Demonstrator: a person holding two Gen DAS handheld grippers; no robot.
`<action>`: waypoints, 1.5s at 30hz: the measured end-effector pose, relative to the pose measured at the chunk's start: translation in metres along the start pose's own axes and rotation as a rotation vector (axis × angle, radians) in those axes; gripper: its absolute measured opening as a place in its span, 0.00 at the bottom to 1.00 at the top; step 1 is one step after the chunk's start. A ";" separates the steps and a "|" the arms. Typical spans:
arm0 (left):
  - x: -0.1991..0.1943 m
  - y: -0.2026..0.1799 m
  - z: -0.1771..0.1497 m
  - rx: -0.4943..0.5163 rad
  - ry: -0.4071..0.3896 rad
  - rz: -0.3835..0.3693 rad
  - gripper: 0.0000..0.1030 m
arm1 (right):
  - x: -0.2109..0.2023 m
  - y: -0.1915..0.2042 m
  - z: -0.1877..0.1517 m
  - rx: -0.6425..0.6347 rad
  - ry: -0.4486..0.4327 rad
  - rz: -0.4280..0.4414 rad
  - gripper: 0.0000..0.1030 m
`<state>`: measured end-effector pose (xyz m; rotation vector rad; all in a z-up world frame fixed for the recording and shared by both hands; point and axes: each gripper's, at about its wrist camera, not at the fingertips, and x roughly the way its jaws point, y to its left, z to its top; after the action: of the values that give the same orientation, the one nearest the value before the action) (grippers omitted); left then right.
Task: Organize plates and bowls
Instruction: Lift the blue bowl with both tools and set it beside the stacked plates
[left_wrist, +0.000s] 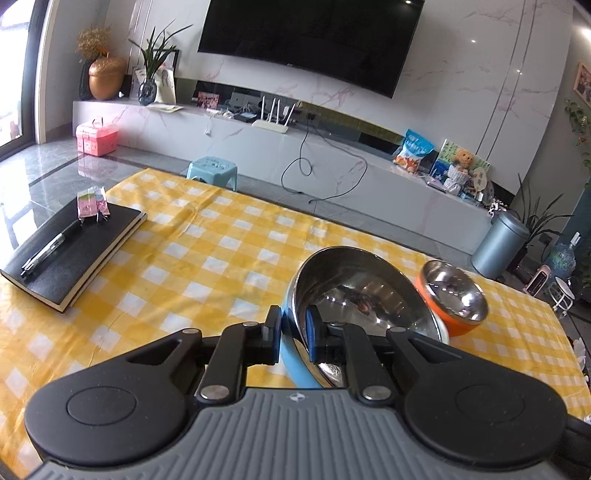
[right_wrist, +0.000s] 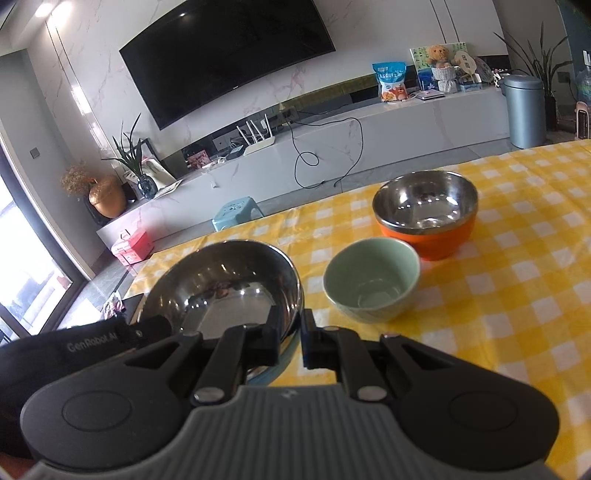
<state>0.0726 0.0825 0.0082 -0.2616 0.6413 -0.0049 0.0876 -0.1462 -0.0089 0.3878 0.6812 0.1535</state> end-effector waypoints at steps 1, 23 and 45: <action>-0.007 -0.004 -0.003 0.002 -0.003 -0.004 0.14 | -0.009 -0.003 -0.001 0.000 -0.001 0.003 0.07; -0.022 -0.085 -0.088 0.054 0.173 -0.132 0.16 | -0.101 -0.123 -0.031 0.121 0.068 -0.097 0.06; 0.003 -0.100 -0.111 0.071 0.279 -0.121 0.15 | -0.088 -0.152 -0.031 0.165 0.124 -0.147 0.06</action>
<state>0.0166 -0.0411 -0.0547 -0.2330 0.8994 -0.1828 0.0018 -0.2991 -0.0402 0.4873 0.8450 -0.0186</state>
